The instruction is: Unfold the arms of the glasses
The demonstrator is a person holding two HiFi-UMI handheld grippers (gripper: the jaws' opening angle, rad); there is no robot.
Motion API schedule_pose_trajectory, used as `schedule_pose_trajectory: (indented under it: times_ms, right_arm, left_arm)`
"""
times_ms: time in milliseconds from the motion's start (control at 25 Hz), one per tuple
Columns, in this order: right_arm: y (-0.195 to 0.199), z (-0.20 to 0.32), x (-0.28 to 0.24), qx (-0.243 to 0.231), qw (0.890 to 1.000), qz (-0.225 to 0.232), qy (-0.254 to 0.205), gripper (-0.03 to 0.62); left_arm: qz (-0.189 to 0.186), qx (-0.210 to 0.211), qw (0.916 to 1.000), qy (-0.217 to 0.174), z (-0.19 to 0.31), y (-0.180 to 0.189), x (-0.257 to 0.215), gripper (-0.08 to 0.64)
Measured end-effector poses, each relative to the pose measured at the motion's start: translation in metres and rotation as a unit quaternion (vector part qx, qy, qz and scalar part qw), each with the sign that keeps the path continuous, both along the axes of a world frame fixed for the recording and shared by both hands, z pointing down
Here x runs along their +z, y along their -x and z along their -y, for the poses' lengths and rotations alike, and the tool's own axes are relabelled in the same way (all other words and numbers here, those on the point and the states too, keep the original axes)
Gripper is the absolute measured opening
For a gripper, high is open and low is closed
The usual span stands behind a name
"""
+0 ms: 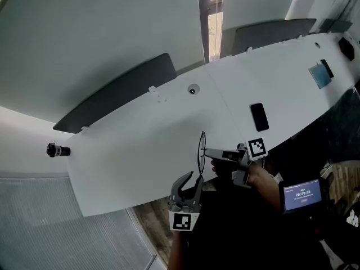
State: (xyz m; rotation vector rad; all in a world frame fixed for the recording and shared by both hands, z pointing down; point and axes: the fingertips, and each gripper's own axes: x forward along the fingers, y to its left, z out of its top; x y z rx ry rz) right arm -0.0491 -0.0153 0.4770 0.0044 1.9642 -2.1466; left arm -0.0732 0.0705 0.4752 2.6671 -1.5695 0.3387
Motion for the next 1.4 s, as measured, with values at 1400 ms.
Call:
schedule_pose_trajectory:
  times_ms: [1400]
  right_arm:
    - [0.010, -0.008, -0.003, -0.019, 1.000, 0.012, -0.005, 0.011]
  left_arm:
    - [0.009, -0.006, 0.9999, -0.004, -0.010, 0.004, 0.006, 0.109]
